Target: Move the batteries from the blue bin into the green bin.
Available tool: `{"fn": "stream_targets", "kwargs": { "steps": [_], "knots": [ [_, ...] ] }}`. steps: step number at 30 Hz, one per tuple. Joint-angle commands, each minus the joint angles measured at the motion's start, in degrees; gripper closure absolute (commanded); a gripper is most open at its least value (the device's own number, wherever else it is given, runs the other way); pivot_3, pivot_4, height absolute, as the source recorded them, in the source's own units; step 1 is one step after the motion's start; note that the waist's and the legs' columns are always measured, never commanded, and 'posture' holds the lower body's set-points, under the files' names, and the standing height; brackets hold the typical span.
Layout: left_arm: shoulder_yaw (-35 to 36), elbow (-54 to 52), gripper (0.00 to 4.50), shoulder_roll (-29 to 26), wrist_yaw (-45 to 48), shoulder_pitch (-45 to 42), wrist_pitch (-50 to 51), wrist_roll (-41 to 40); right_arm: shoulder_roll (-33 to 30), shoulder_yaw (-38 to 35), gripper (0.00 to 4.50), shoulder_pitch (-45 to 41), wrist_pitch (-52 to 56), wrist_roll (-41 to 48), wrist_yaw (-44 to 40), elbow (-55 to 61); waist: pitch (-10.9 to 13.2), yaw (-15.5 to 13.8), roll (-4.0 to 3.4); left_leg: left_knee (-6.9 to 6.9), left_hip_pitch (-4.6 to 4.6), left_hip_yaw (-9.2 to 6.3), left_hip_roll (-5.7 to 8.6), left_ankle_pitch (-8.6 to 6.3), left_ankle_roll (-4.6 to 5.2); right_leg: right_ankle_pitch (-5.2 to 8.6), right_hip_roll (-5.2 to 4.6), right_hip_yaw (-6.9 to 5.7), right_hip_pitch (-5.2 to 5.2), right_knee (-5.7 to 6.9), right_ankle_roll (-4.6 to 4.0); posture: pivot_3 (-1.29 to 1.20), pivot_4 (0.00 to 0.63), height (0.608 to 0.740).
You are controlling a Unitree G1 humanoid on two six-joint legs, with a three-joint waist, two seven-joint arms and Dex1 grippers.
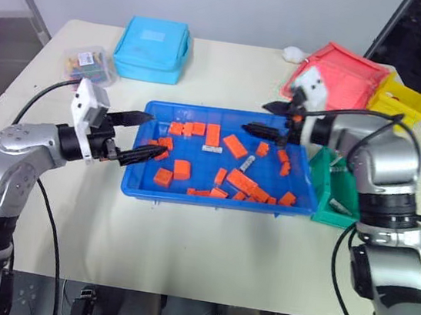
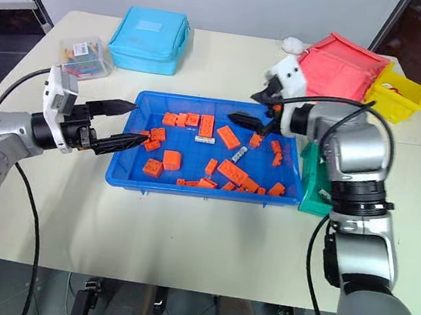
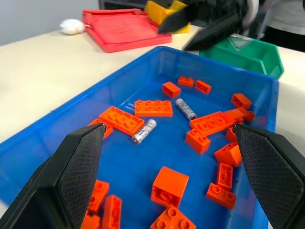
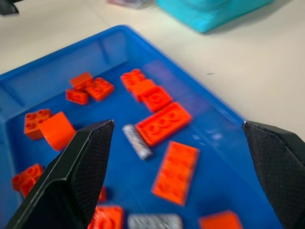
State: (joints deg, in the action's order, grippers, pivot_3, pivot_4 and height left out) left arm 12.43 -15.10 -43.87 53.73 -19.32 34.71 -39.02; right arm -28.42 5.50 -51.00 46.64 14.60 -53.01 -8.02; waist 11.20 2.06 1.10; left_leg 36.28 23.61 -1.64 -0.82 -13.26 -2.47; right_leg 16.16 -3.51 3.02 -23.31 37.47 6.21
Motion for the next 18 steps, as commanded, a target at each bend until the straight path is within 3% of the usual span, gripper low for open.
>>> {"fn": "stream_targets", "kwargs": {
  "steps": [1,18],
  "knots": [
    [3.11,-5.11,0.0,-0.09,-2.68,1.74,1.17,-2.16,3.06,3.77,0.09,0.74,-3.68,-0.41,-1.31,-3.4,-0.01,0.16,0.02,-0.01,-0.01,-0.01,-0.01,0.0,0.0,0.0,0.01,0.0,0.0,0.01,0.0,0.0,0.15,0.74],
    [7.31,-13.91,0.0,0.6,-11.89,8.44,4.02,-6.75,11.15,9.42,0.09,-5.81,-22.19,-8.12,-4.78,-30.22,-0.01,0.53,0.01,-0.04,-0.09,-0.01,-0.06,0.0,0.0,0.0,0.11,0.0,-0.03,0.09,-0.01,0.0,0.15,0.74]
  ]
}}
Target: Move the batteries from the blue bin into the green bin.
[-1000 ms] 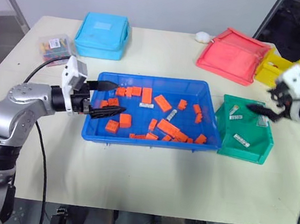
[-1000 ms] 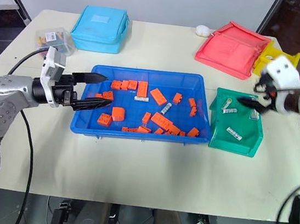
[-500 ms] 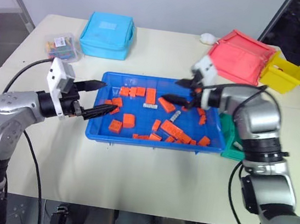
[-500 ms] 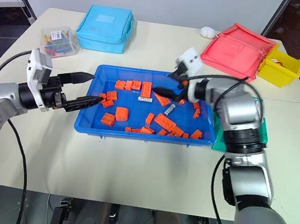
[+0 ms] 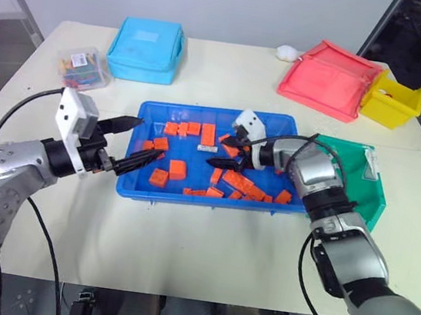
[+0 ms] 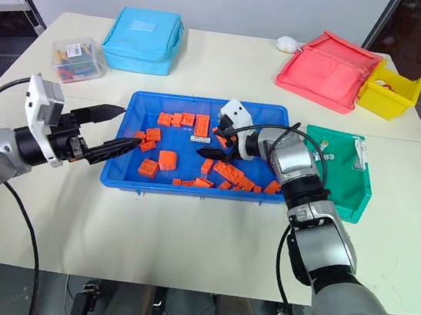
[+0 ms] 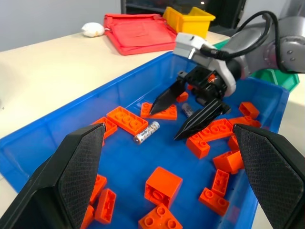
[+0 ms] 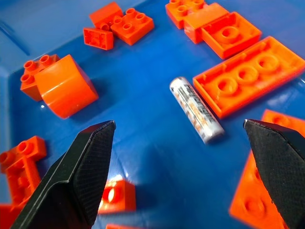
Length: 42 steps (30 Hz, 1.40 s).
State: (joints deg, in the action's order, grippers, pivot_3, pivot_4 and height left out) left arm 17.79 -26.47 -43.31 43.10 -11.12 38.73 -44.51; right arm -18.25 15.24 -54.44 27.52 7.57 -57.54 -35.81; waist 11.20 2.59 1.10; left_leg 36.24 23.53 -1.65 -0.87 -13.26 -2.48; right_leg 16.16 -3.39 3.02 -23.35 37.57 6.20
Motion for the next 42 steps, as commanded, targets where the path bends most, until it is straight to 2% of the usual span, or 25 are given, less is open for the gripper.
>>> {"fn": "stream_targets", "kwargs": {
  "steps": [1,9,10,12,14,15,16,19,29,35,39,42],
  "knots": [
    [1.94,-2.78,0.0,0.08,-1.61,0.34,0.1,-1.43,1.24,-0.35,0.09,-2.62,-3.63,-1.41,-0.32,-3.36,0.0,-0.06,0.0,0.0,0.0,0.0,0.0,0.0,0.0,0.0,-0.01,0.0,0.01,0.0,0.0,0.0,0.15,0.74],
    [1.81,-3.29,0.0,-0.22,-2.6,0.39,0.48,-2.19,1.74,0.73,0.09,-2.73,-7.12,-4.9,-1.41,-8.04,-0.01,-0.03,0.0,-0.01,-0.02,-0.01,0.01,0.0,0.0,0.0,-0.02,0.0,0.03,0.0,0.0,0.0,0.15,0.74],
    [1.82,-3.37,0.0,-0.45,-2.38,0.38,0.7,-2.47,1.8,0.75,0.31,-2.7,-7.27,-5.22,-1.54,-8.21,-0.01,-0.03,0.0,-0.01,-0.03,-0.01,0.01,0.0,0.0,0.0,-0.01,0.0,0.04,0.0,0.0,0.0,0.15,0.74],
    [1.98,-3.49,0.0,-1.24,-1.63,0.4,1.3,-3.08,1.84,0.78,0.94,-2.65,-7.13,-5.71,-2.05,-8.21,-0.01,-0.02,0.01,0.0,-0.04,-0.01,0.01,0.0,0.0,0.0,-0.01,0.0,0.05,0.0,0.0,0.0,0.15,0.74],
    [2.24,-3.43,0.0,-2.09,-1.03,0.37,1.67,-3.44,1.88,0.79,1.94,-2.57,-7.0,-6.04,-2.57,-8.03,-0.01,-0.02,0.01,-0.01,-0.03,0.0,0.02,0.0,0.0,0.0,-0.02,0.0,0.04,0.0,0.0,0.0,0.15,0.74],
    [2.34,-3.32,0.0,-2.5,-0.83,0.3,1.76,-3.59,1.96,0.71,2.26,-2.56,-6.92,-6.14,-2.66,-7.94,-0.01,-0.02,0.0,-0.01,-0.04,-0.01,0.01,0.0,0.0,0.0,-0.01,0.0,0.05,0.0,0.0,0.0,0.15,0.74],
    [2.46,-3.26,0.0,-2.85,-0.69,0.2,1.86,-3.69,2.04,0.61,2.9,-2.52,-6.79,-6.22,-2.75,-7.76,-0.01,-0.01,0.0,-0.01,-0.04,-0.01,0.01,0.0,-0.01,0.0,-0.01,0.0,0.05,0.0,0.0,0.0,0.15,0.74],
    [2.54,-3.0,0.0,-3.3,-0.5,-0.26,1.98,-3.76,2.49,0.14,4.43,-2.59,-6.5,-6.4,-2.57,-7.7,-0.01,0.02,0.0,-0.01,-0.04,-0.01,0.01,0.0,0.0,0.0,0.0,0.0,0.04,0.0,0.0,0.0,0.15,0.74],
    [1.79,-2.44,0.0,-2.76,-0.32,-0.47,1.47,-3.04,2.63,-1.15,4.47,-3.84,-6.22,-6.98,-0.6,-7.65,-0.01,0.0,0.0,-0.01,-0.04,-0.01,0.01,0.0,-0.01,0.0,0.0,0.0,0.04,0.0,0.0,0.0,0.15,0.74],
    [0.63,-1.99,0.0,-2.84,1.42,-1.17,1.37,-3.19,-1.95,-4.3,4.47,-5.78,-1.13,-4.45,-1.91,1.0,0.0,-0.15,-0.01,-0.01,-0.02,-0.01,0.05,0.0,-0.01,0.0,-0.05,0.0,0.03,0.0,0.0,0.0,0.15,0.74],
    [-2.37,0.1,0.0,-1.83,3.98,-4.79,1.08,-3.66,-12.28,-9.91,4.47,-7.49,10.13,0.14,-5.32,15.12,0.04,-0.72,-0.07,0.0,0.02,-0.02,0.06,0.0,-0.01,0.0,-0.06,-0.01,0.0,0.0,0.0,0.0,0.15,0.74],
    [-3.87,2.33,0.0,-0.63,5.76,-8.3,1.63,-4.88,-19.2,-11.72,4.47,-5.75,14.67,1.11,-5.78,21.82,0.02,-0.67,-0.04,0.0,0.03,-0.02,0.06,0.0,0.0,0.0,-0.06,-0.03,0.01,-0.03,0.0,0.0,0.15,0.74]
  ]
}}
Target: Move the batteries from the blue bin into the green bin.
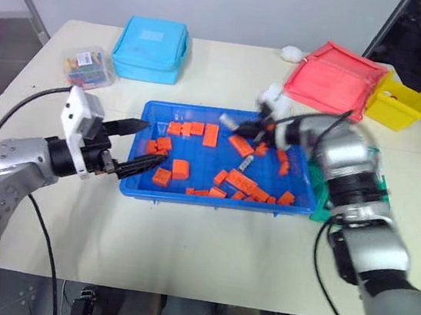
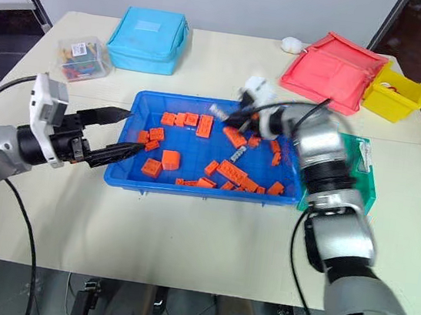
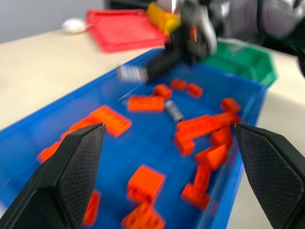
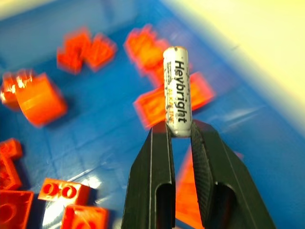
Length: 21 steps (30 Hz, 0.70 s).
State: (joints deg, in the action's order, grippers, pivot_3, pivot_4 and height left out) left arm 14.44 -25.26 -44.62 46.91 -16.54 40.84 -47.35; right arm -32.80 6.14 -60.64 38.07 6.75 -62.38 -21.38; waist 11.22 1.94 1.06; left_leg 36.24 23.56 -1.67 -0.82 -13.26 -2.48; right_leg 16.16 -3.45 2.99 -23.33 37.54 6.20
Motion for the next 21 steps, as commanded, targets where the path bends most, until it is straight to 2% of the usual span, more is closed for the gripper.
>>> {"fn": "stream_targets", "kwargs": {
  "steps": [1,3,6,10,14,18,21],
  "knots": [
    [-1.1,1.71,0.0,0.89,2.89,-4.02,-0.17,-2.61,-7.05,-3.3,4.47,1.43,5.57,2.15,-0.91,9.47,-0.01,-0.06,0.01,0.0,-0.01,-0.01,0.0,0.0,0.0,0.0,0.01,-0.01,0.01,-0.02,0.0,0.0,0.15,0.74],
    [-1.86,2.55,0.0,1.05,4.23,-5.37,0.1,-2.98,-9.99,-4.09,4.47,2.96,7.93,2.93,-0.54,12.28,-0.02,0.14,0.03,-0.01,-0.02,0.0,-0.02,0.0,0.0,0.0,0.02,-0.01,0.05,-0.07,0.0,0.0,0.15,0.74],
    [-5.5,5.57,0.0,1.16,8.38,-9.15,-0.52,-1.83,-18.29,-8.55,4.47,10.31,13.28,4.07,-0.28,18.35,-0.01,0.06,0.03,0.01,-0.03,0.02,-0.02,0.0,0.01,0.0,0.03,0.0,0.07,-0.08,0.0,0.0,0.15,0.74],
    [-9.8,10.25,0.0,1.6,13.23,-12.94,-2.99,1.78,-25.16,-13.98,4.47,19.8,18.17,6.14,1.04,24.63,0.01,0.1,-0.01,0.0,-0.01,0.07,0.0,0.0,0.01,0.01,0.02,0.03,0.05,-0.08,0.0,0.0,0.15,0.74],
    [-12.82,14.99,0.0,2.79,16.79,-16.14,-5.57,4.99,-27.8,-19.01,4.47,27.62,20.11,7.32,3.8,27.39,0.0,0.64,0.0,0.01,-0.05,0.08,-0.05,0.0,0.01,0.01,0.1,0.05,0.07,-0.09,0.0,0.0,0.15,0.74],
    [-14.38,17.79,0.0,3.73,19.04,-17.66,-7.45,7.36,-27.88,-21.58,4.47,32.27,21.37,8.44,6.39,29.85,0.0,0.63,-0.01,0.01,-0.1,0.1,-0.11,0.0,0.01,0.01,0.17,0.1,0.06,-0.05,0.0,0.0,0.15,0.74],
    [-15.2,19.82,0.0,4.13,20.2,-18.35,-9.02,9.52,-27.45,-22.92,3.01,34.31,20.79,8.99,8.61,29.11,0.0,0.41,-0.01,0.03,-0.07,0.09,-0.11,0.0,0.01,0.01,0.18,0.1,0.07,-0.05,0.0,0.0,0.15,0.74]
  ]
}}
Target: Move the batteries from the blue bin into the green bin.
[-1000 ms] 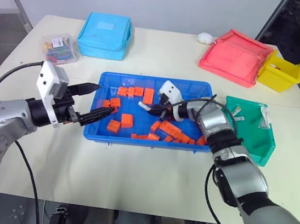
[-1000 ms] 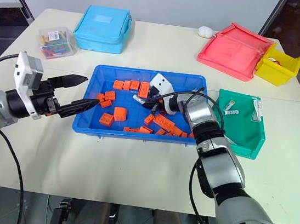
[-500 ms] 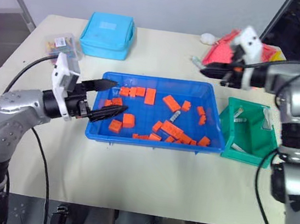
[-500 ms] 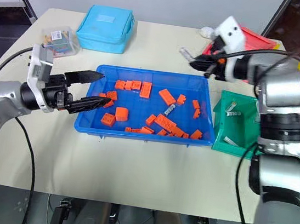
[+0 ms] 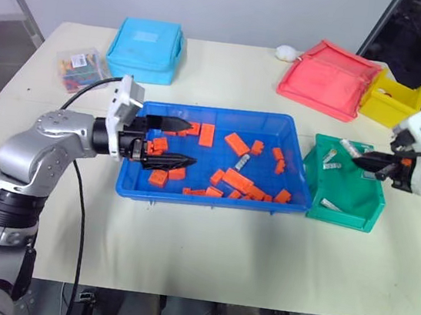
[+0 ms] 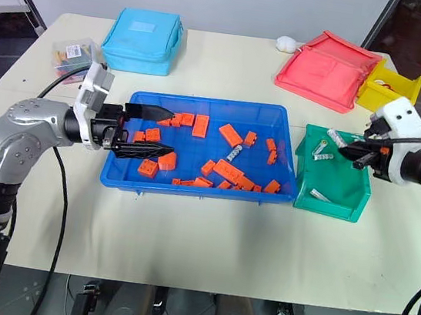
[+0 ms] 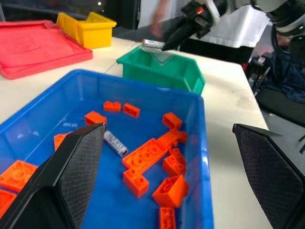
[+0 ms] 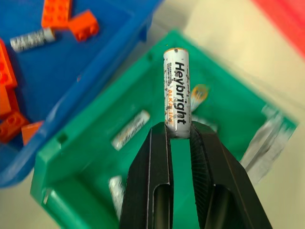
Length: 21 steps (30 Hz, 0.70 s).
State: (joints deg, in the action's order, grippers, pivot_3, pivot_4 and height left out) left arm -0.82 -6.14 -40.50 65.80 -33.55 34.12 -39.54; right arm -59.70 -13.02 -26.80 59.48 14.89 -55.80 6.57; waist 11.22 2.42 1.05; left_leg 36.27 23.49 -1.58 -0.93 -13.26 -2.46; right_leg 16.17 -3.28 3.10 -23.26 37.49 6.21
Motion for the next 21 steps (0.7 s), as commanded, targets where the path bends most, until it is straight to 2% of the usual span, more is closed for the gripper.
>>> {"fn": "stream_targets", "kwargs": {
  "steps": [1,6,11,14,17,21],
  "knots": [
    [-0.04,1.11,0.0,0.06,1.52,-1.43,-2.67,2.3,-0.57,-3.88,2.58,0.78,-0.79,1.18,2.38,1.1,0.0,-0.12,0.0,0.01,0.02,0.0,0.01,0.0,0.0,0.0,-0.02,0.0,0.0,-0.01,0.0,0.0,0.15,0.74],
    [0.98,0.96,0.0,-0.24,1.6,-0.9,-2.65,3.06,-0.88,-2.89,0.13,0.05,-1.71,1.94,4.15,1.14,0.0,-0.07,0.0,0.0,0.01,0.0,0.01,0.0,0.0,0.0,-0.03,0.0,0.01,-0.01,0.0,0.0,0.15,0.74],
    [2.54,-0.12,0.0,-0.89,-0.69,1.27,-3.43,4.66,3.13,-0.17,0.06,-9.22,-0.71,4.59,7.31,1.09,0.01,0.33,-0.01,0.0,-0.02,0.03,0.0,0.0,0.0,0.0,-0.02,0.03,-0.01,0.0,0.01,0.0,0.15,0.74],
    [4.24,-0.72,0.0,-0.11,-4.4,2.65,-4.43,5.76,8.71,2.37,0.06,-12.48,0.54,7.22,8.69,3.22,0.0,0.08,0.01,-0.01,-0.03,-0.06,-0.05,0.0,0.0,0.0,0.05,0.01,-0.01,0.02,0.0,0.0,0.15,0.74],
    [5.59,-2.52,0.0,0.26,-7.01,4.62,-4.47,5.79,14.39,4.96,0.06,-13.08,0.72,8.78,10.24,4.16,0.0,-0.02,0.01,0.0,0.01,-0.1,-0.05,0.0,0.0,0.0,0.04,-0.02,0.02,0.02,0.0,0.0,0.15,0.74],
    [6.76,-6.4,0.0,0.48,-9.64,7.19,-2.78,4.54,18.27,10.29,0.06,-11.69,-2.32,7.79,10.53,1.95,-0.01,-0.62,0.02,0.02,0.11,-0.09,0.06,0.0,0.0,0.0,-0.11,-0.03,-0.05,0.01,0.0,0.0,0.15,0.74]
  ]
}}
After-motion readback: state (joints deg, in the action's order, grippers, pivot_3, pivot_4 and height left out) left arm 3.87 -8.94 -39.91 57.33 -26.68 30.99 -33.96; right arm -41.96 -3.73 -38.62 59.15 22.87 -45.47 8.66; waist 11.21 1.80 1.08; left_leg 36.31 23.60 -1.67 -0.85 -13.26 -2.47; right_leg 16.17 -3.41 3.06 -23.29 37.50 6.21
